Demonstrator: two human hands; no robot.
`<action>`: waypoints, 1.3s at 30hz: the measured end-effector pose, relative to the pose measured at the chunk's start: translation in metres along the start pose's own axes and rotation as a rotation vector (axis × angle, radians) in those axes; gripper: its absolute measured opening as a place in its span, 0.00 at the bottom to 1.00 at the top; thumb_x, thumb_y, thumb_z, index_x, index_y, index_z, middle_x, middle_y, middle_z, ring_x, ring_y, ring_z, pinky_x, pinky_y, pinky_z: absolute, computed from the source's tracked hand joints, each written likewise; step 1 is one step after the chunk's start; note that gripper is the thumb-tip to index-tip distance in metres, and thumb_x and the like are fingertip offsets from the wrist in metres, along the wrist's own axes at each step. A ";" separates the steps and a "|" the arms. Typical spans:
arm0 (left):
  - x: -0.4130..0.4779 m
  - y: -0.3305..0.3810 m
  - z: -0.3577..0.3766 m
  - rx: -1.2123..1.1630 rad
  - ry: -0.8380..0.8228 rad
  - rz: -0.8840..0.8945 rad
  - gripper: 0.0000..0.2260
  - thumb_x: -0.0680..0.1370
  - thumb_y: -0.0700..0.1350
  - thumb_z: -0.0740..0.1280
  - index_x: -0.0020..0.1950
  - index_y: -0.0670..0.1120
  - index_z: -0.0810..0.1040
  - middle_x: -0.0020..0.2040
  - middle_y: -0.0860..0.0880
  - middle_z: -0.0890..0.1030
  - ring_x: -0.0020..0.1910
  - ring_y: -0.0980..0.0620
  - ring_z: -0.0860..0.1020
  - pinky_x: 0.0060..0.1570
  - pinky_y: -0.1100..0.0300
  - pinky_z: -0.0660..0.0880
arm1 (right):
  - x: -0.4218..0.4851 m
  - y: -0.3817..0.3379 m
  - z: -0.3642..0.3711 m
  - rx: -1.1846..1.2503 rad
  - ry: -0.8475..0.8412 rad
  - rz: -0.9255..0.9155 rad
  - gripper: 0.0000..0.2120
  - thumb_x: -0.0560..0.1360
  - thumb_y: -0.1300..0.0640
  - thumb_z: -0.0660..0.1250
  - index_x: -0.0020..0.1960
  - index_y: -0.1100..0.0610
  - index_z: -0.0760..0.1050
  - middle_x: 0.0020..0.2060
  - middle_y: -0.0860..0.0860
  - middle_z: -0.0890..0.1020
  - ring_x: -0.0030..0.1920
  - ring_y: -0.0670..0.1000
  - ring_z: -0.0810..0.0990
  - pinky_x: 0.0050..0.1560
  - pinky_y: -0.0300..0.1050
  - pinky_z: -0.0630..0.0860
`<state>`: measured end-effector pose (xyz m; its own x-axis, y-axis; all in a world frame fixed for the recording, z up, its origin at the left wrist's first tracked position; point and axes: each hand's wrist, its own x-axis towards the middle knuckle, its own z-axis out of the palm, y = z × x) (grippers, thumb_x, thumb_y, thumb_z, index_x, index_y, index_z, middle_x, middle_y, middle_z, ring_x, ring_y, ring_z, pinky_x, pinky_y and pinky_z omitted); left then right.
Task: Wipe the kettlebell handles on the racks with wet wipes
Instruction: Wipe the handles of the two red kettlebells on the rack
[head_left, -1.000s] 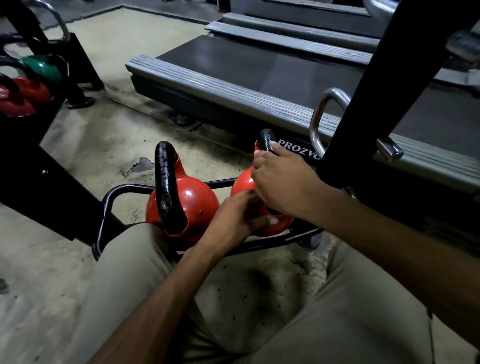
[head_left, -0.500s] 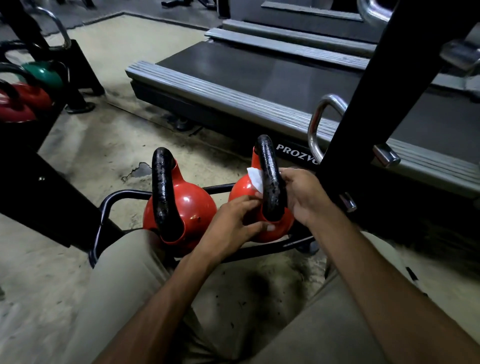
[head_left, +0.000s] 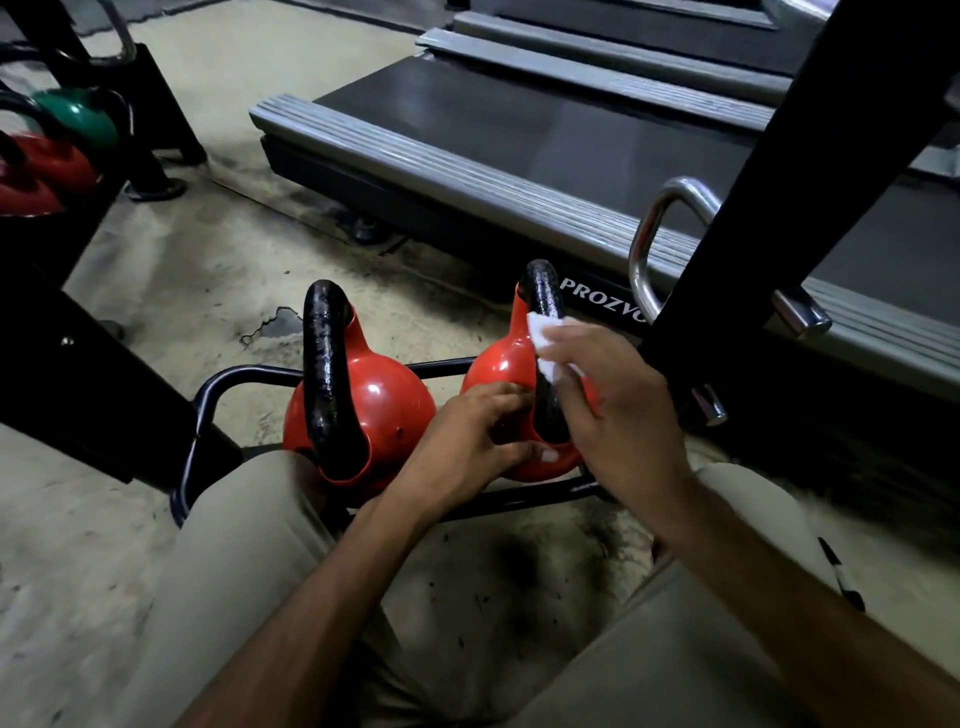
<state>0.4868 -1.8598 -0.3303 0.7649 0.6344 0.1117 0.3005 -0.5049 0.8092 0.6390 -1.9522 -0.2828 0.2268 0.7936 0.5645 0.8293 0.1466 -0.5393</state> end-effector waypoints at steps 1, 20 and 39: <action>0.000 0.001 0.000 -0.020 -0.002 0.001 0.20 0.71 0.55 0.79 0.63 0.56 0.83 0.62 0.61 0.81 0.64 0.60 0.78 0.66 0.52 0.75 | 0.011 0.000 -0.002 -0.174 -0.122 -0.120 0.10 0.78 0.62 0.63 0.55 0.59 0.82 0.58 0.52 0.84 0.66 0.53 0.79 0.72 0.54 0.71; -0.001 0.001 0.001 0.034 0.014 0.026 0.25 0.72 0.55 0.78 0.67 0.51 0.82 0.65 0.58 0.81 0.67 0.58 0.76 0.69 0.50 0.73 | -0.018 0.008 0.003 0.357 0.046 0.539 0.15 0.79 0.68 0.65 0.59 0.54 0.82 0.52 0.46 0.87 0.55 0.44 0.85 0.60 0.49 0.80; 0.000 0.001 0.000 -0.004 -0.010 0.027 0.18 0.72 0.57 0.77 0.60 0.54 0.84 0.61 0.60 0.81 0.63 0.58 0.78 0.63 0.50 0.76 | -0.006 -0.009 -0.015 -0.182 -0.126 -0.112 0.04 0.77 0.62 0.68 0.51 0.58 0.81 0.54 0.52 0.78 0.60 0.53 0.76 0.63 0.48 0.73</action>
<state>0.4867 -1.8601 -0.3293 0.7785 0.6145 0.1280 0.2773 -0.5197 0.8081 0.6379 -1.9673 -0.2715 0.0723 0.8478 0.5254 0.9265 0.1379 -0.3500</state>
